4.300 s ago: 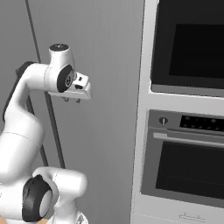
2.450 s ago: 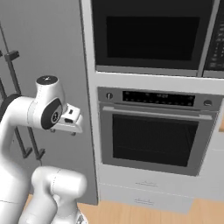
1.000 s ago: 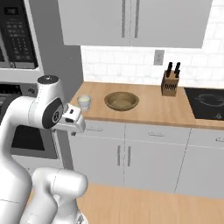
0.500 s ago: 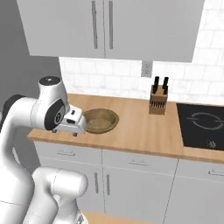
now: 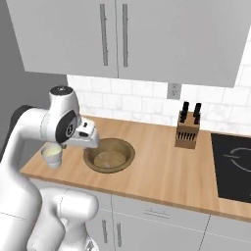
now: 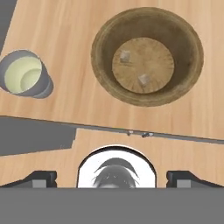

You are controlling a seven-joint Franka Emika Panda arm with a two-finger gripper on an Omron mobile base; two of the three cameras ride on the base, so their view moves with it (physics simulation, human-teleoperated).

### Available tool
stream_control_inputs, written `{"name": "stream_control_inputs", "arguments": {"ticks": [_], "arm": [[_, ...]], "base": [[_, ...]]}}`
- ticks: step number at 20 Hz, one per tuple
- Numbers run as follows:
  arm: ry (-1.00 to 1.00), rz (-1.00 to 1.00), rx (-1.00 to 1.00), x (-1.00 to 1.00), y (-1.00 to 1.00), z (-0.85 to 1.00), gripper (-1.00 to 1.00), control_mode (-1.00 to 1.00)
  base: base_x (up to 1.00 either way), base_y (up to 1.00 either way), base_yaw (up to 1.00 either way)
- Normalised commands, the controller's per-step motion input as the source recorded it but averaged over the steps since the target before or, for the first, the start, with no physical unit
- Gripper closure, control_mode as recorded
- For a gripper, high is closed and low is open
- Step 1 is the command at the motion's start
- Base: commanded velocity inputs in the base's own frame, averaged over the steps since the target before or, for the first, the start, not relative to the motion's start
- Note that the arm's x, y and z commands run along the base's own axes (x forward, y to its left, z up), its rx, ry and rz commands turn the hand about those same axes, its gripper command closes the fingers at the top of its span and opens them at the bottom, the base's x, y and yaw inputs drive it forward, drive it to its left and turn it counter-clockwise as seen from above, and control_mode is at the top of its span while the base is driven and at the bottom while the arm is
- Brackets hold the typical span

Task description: Grab a lemon wedge from the fridge and one ice cube from the ice bowl, and put them in the glass of lemonade.

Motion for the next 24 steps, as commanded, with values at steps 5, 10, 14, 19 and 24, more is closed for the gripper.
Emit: {"name": "stream_control_inputs", "arguments": {"ticks": [5, 10, 14, 19, 24], "arm": [[0.0, 0.12, 0.0, 0.46, -0.18, -0.54, -1.0, -1.0], [0.0, 0.18, 0.0, 0.35, -0.02, -0.55, -1.0, -1.0], [0.0, 0.17, -0.01, 0.36, 0.0, -0.43, -1.0, -1.0], [0.0, 0.02, 0.0, 0.4, 0.0, -0.28, -1.0, -1.0], [0.0, -0.01, 0.0, 0.39, 0.0, -0.19, -1.0, -1.0]], "base": [[0.0, 0.0, 0.0], [0.0, 0.0, 0.0], [0.0, 0.0, 0.0], [0.0, 0.0, 0.0], [0.0, 0.0, 0.0]]}}
